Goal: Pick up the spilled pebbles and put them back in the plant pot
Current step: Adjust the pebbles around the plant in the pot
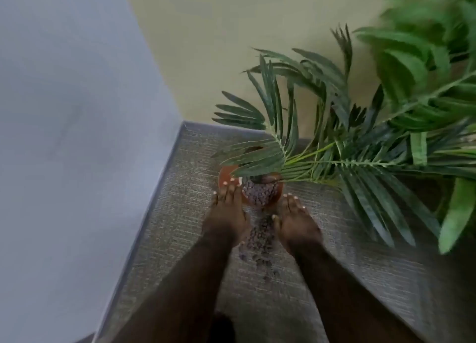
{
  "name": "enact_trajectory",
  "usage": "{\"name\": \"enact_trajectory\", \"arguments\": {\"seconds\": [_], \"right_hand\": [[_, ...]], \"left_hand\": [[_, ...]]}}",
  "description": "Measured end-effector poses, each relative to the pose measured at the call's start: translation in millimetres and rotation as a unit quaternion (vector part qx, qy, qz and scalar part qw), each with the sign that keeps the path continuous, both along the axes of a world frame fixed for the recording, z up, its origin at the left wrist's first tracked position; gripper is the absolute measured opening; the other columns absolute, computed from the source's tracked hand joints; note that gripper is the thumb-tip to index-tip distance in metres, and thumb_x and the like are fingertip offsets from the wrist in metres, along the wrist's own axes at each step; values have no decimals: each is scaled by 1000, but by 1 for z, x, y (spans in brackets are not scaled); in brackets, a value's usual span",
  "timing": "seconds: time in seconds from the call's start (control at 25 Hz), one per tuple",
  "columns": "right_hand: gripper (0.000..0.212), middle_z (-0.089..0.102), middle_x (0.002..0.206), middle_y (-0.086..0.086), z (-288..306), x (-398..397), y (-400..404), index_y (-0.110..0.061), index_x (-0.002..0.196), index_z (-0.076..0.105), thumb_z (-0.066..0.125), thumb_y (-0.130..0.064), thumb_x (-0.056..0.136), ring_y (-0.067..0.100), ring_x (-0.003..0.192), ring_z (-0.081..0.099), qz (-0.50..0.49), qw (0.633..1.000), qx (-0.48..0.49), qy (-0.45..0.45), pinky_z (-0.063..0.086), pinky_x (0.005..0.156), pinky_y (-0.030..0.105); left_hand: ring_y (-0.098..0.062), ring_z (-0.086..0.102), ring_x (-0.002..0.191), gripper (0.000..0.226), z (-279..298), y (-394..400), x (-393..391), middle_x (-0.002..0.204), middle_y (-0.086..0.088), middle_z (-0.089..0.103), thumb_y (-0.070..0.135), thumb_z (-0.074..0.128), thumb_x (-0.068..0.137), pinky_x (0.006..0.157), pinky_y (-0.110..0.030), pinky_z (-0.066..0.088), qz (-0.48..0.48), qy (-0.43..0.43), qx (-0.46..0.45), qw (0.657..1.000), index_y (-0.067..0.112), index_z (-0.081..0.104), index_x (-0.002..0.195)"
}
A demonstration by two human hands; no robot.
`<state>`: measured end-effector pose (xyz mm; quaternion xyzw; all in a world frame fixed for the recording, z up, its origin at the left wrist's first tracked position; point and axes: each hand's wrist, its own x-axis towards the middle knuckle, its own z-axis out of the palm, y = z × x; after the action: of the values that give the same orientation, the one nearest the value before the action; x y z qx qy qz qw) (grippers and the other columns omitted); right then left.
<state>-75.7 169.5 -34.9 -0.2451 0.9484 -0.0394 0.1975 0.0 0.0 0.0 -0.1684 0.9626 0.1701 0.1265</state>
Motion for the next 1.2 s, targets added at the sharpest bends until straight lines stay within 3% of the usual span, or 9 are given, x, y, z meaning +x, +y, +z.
{"name": "enact_trajectory", "arguments": {"seconds": [0.16, 0.28, 0.36, 0.48, 0.64, 0.76, 0.96, 1.04, 1.2], "right_hand": [[62, 35, 154, 15, -53, -25, -14, -7, 149, 27, 29, -44, 100, 29, 140, 37, -77, 997, -14, -30, 37, 112, 41], [51, 57, 127, 26, -83, -44, -31, 0, 129, 48, 36, -40, 101, 38, 116, 57, -217, 968, -107, -70, 47, 93, 41], [45, 64, 112, 30, -95, -54, -41, 6, 115, 57, 40, -33, 102, 40, 95, 67, -324, 910, -200, -167, 52, 76, 39], [33, 69, 81, 11, -108, -46, -53, -11, 95, 60, 32, -25, 103, 19, 48, 68, -438, 747, -343, -365, 50, 45, 21], [34, 71, 76, 9, -113, -50, -63, -13, 88, 60, 28, -13, 101, 18, 58, 68, -496, 662, -399, -395, 56, 49, 25], [30, 71, 63, 11, -115, -55, -67, -3, 86, 61, 33, 1, 97, 19, 47, 68, -527, 630, -433, -371, 56, 40, 23], [26, 65, 97, 20, -107, -56, -76, -2, 109, 60, 35, 0, 100, 21, 50, 69, -530, 618, -453, -362, 54, 38, 22], [29, 64, 104, 22, -106, -58, -80, 0, 115, 59, 35, 1, 100, 26, 62, 68, -528, 625, -453, -354, 53, 37, 21], [27, 65, 102, 25, -100, -56, -88, 4, 109, 63, 39, 4, 97, 29, 68, 65, -523, 644, -454, -325, 52, 37, 20]], "left_hand": [[-32, 17, 147, 67, -38, -19, -35, 159, -19, 17, 35, 36, 95, 118, -47, 24, 55, 58, 2, 997, 4, 13, 150], [-36, 53, 117, 54, -50, -25, -56, 141, -19, 44, 44, 33, 96, 90, -45, 51, 120, 113, -6, 986, 9, 35, 137], [-36, 60, 103, 47, -52, -30, -74, 125, -17, 55, 46, 35, 95, 84, -44, 52, 174, 101, 22, 979, 12, 46, 126], [-35, 62, 101, 34, -53, -34, -88, 112, -17, 64, 38, 44, 90, 82, -35, 47, 221, 96, 125, 962, 16, 57, 113], [-35, 65, 97, 30, -58, -41, -91, 105, -18, 69, 23, 50, 87, 74, -28, 41, 206, 117, 169, 957, 11, 61, 112], [-32, 65, 96, 36, -62, -48, -93, 105, -14, 70, 30, 48, 86, 74, -25, 41, 192, 128, 185, 955, 14, 60, 115], [-19, 53, 63, 25, -53, -58, -90, 95, -9, 58, 9, 46, 93, 44, -6, 37, 182, 149, 282, 930, -1, 60, 111], [-23, 57, 68, 17, -55, -68, -87, 97, -16, 66, 20, 53, 89, 54, -13, 43, 196, 152, 263, 932, 9, 65, 95], [-36, 67, 91, 27, -61, -80, -80, 96, -24, 70, 22, 54, 87, 73, -35, 52, 186, 145, 255, 938, 1, 67, 98]]}}
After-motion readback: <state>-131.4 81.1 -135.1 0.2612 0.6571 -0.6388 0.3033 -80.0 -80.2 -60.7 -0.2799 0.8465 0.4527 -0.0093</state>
